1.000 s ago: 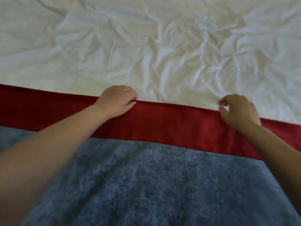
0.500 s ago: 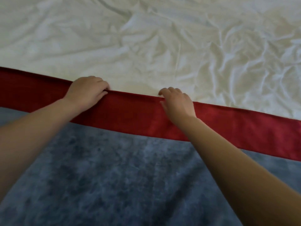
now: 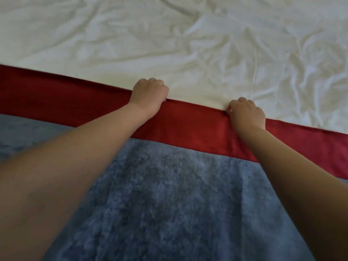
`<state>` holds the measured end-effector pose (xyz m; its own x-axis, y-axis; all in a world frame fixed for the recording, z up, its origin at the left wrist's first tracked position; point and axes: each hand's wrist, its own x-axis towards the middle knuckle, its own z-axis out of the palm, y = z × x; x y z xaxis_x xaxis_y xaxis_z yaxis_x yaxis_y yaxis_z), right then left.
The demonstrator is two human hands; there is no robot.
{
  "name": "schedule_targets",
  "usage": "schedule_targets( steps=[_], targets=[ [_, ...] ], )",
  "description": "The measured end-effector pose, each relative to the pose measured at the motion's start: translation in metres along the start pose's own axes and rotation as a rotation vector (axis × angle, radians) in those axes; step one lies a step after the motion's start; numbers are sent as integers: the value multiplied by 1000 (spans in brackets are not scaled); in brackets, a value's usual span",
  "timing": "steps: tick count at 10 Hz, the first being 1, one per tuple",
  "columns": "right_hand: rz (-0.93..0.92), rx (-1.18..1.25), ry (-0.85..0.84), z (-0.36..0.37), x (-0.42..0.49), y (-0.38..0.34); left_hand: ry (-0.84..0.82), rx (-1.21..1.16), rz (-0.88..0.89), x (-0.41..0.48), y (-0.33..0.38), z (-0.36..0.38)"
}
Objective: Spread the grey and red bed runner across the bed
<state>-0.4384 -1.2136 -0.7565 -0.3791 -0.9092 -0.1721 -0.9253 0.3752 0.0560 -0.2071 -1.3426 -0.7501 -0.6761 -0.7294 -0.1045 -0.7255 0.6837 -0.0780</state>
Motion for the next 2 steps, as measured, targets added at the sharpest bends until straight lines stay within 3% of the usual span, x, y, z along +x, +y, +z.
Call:
schedule_targets(
  steps=[1,2],
  targets=[
    [2,31,23,-15,-12,-3,41,-83,24,-10,4,-16],
    [9,132,229,-49,-19,2,266,-243,42,-13,8,-53]
  ],
)
